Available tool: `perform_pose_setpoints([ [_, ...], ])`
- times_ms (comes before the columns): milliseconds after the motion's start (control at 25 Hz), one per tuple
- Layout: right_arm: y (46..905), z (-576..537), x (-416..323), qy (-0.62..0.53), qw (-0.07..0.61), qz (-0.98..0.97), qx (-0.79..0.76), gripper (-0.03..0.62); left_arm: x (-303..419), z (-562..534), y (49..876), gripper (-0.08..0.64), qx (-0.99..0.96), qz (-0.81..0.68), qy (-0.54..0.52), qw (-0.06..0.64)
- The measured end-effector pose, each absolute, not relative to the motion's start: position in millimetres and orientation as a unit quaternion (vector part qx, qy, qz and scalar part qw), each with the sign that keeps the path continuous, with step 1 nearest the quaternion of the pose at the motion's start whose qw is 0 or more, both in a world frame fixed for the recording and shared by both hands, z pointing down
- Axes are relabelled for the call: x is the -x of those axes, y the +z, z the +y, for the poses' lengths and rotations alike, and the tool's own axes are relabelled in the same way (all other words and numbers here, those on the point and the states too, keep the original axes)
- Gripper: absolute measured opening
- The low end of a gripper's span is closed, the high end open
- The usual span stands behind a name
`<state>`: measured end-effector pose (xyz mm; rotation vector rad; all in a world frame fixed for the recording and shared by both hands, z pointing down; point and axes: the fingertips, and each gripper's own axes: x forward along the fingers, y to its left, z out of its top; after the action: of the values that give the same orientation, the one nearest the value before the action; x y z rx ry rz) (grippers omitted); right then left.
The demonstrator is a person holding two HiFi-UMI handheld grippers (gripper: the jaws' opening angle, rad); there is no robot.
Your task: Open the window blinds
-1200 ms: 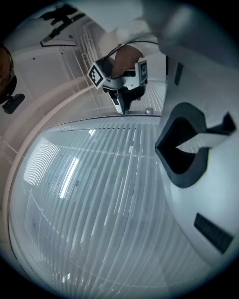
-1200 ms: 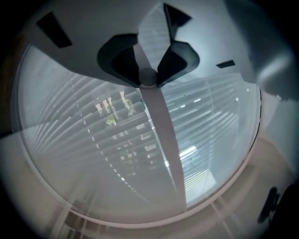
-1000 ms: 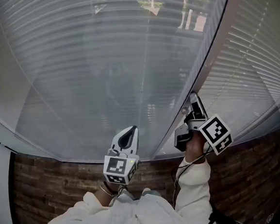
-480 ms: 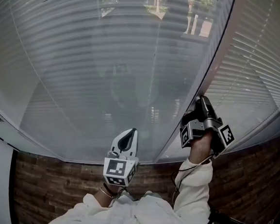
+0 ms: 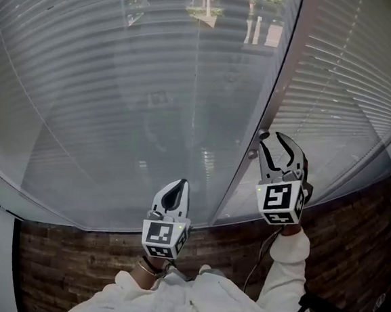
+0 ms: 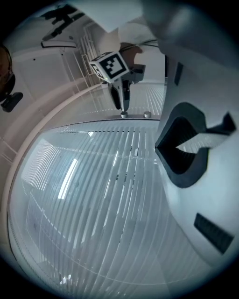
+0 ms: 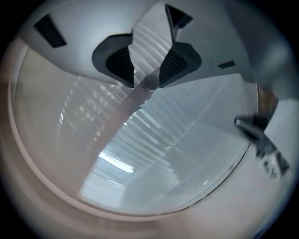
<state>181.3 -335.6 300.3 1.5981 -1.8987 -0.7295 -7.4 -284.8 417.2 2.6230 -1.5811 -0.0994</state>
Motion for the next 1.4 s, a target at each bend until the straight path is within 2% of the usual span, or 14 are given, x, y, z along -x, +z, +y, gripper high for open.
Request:
perform_pose_setpoints([
  [80,310.4,-341.9,-177.0,-0.369,0.418,-0.627,-0.544,0.156,1.2,-284.9,419.8,-0.002,-0.858,-0.512,-0.031,0.042],
  [120,315.6,-345.6,-174.7,-0.392,0.457,-0.605,-0.522,0.156,-1.2,-284.4,420.4,-0.002,-0.858,-0.51,-0.031,0.043],
  [200,320.5,-350.6,-169.1,-0.418,0.487,-0.585,-0.497,0.155,-3.7,-282.7,420.7,-0.002,-0.859,-0.509,-0.03,0.043],
  [440,316.6,-355.8,-167.2,-0.444,0.508,-0.545,-0.498,0.136,8.7,-283.6,423.5,-0.002,-0.848,-0.527,-0.029,0.044],
  [560,316.1,-356.9,-168.5,-0.397,0.473,-0.584,-0.528,0.135,18.3,-285.4,424.5,-0.002,-0.841,-0.539,-0.031,0.043],
  [960,309.2,-358.6,-173.0,-0.195,0.28,-0.699,-0.628,0.132,25.4,-288.8,425.9,-0.002,-0.836,-0.547,-0.034,0.044],
  [1400,305.5,-362.1,-185.2,0.021,0.053,-0.764,-0.643,0.132,33.2,-289.4,427.1,-0.003,-0.833,-0.55,-0.033,0.049],
])
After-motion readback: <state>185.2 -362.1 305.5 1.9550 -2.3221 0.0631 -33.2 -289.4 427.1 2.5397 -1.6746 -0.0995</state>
